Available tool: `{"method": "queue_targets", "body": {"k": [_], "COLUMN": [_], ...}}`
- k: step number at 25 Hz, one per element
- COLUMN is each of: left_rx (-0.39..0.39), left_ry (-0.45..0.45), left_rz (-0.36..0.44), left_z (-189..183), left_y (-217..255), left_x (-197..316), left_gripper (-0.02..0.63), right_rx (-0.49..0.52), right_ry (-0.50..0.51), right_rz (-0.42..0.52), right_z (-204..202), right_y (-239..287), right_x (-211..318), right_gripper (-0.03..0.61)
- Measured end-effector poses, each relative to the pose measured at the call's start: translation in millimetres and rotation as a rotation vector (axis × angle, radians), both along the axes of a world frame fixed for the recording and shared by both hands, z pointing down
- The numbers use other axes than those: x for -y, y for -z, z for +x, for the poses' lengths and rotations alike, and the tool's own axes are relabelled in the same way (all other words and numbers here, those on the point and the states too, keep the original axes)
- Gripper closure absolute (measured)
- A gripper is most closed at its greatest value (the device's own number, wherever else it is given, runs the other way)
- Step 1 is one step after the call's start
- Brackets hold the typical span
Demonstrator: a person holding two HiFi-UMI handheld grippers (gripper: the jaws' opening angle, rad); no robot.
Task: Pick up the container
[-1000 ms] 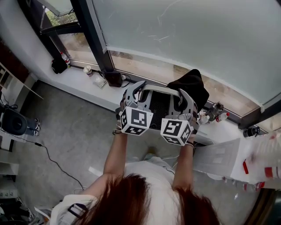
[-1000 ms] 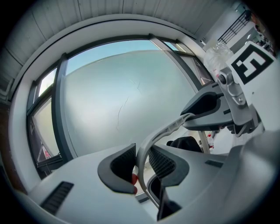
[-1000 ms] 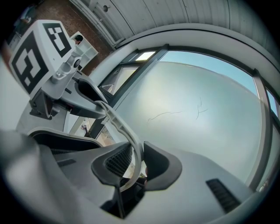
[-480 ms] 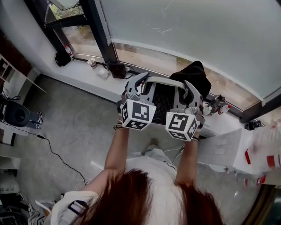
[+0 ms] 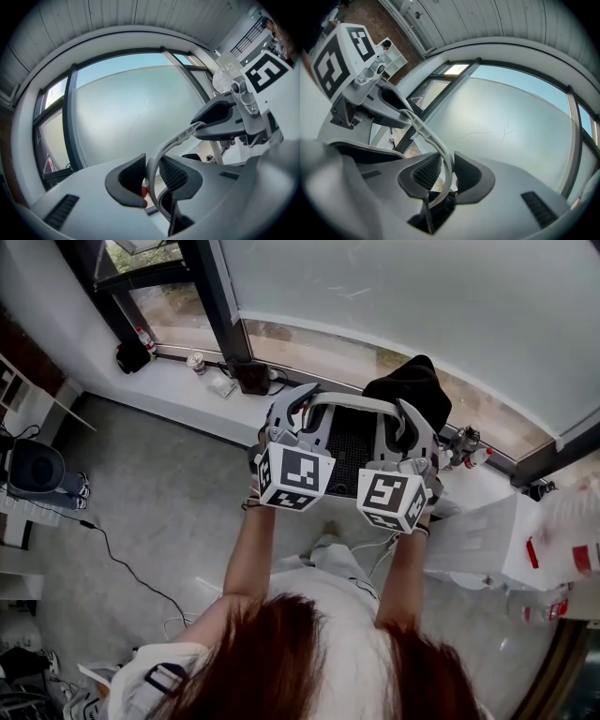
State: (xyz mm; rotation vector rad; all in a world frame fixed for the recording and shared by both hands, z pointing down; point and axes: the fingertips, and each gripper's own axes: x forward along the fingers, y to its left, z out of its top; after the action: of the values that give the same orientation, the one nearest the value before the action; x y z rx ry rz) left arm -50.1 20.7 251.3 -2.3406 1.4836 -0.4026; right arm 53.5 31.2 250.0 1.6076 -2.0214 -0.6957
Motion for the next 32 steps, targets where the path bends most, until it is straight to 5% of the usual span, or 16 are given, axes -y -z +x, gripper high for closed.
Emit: {"method": "queue_targets", "body": {"k": [19,32], "left_rx": [-0.022,-0.030], "left_ry": [0.031,0.099], "left_rz": [0.012,0.032], "left_z": [-28,-14], "left_y": [1,10], "left_x": [-25,-32], "left_gripper": [0.515,0.515], "right_rx": [0.009,0.018], "right_ry": [0.039,0.112], "right_rz": [-0.006,-0.005], "right_z": [-28,-13], "right_y": [1,10], "right_x": [-22,-22], "right_gripper": [0.480,0.479]}}
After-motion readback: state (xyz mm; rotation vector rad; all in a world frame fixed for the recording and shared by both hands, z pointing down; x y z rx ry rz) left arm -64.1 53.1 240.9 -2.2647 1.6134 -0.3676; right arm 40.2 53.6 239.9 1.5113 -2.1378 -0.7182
